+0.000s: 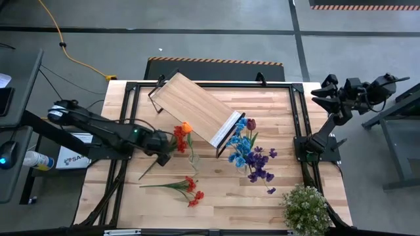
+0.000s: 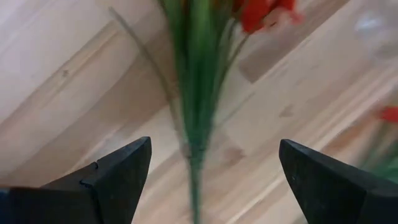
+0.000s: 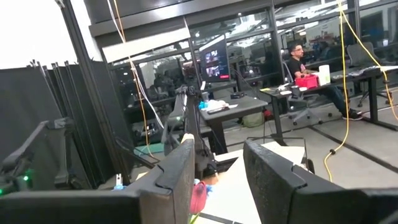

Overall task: Pick and place flowers into a vace then onto a shelf
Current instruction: Put the top red flowers into the left transparent vase

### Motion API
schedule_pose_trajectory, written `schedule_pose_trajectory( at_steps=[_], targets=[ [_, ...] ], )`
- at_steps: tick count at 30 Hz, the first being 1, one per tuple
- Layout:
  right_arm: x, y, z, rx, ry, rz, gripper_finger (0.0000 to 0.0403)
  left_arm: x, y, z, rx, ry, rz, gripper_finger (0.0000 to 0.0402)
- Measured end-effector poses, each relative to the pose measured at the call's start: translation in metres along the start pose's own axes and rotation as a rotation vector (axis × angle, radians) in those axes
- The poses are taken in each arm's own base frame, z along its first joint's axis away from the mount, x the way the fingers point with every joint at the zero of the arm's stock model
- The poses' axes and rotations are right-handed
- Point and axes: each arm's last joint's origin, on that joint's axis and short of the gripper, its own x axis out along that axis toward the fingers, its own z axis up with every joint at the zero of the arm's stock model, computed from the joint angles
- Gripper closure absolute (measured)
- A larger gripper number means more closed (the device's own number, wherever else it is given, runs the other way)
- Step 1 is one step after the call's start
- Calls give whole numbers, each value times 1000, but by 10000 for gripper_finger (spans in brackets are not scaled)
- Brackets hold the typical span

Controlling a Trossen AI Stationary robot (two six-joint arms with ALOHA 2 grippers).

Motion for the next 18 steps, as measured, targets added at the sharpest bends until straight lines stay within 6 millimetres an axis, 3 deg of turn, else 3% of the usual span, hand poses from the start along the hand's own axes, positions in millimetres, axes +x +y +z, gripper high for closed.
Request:
schedule_pose_trajectory(
  at_steps=[10, 18],
  targets=[
    [0, 0, 0, 7, 0, 2, 274, 29, -11, 7, 87, 60, 45, 16],
    [0, 2, 0, 8, 4, 57, 274, 58, 7, -7, 22, 91, -6, 16]
  ],
)
